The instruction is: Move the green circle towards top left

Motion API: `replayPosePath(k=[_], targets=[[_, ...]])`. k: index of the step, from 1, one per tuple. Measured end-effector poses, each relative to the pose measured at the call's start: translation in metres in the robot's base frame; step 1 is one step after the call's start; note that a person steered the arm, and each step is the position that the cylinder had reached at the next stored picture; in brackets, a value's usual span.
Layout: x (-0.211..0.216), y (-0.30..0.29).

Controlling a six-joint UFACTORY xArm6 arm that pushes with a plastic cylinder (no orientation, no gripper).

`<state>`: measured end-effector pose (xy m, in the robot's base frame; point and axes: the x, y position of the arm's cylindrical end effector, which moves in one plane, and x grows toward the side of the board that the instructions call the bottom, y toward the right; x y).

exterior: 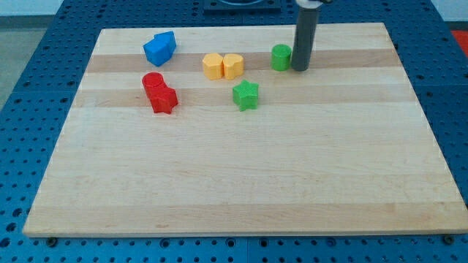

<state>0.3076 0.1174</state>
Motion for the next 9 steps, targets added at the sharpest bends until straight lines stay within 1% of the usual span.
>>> replayPosePath(k=[1,2,4,5,6,7,8,9], targets=[[-0.010,-0.022],[-0.007,-0.071],[-0.001,-0.091],[-0.023,-0.108],[-0.043,-0.147],[-0.043,-0.195],[-0.036,-0.200],[-0.020,-0.215]])
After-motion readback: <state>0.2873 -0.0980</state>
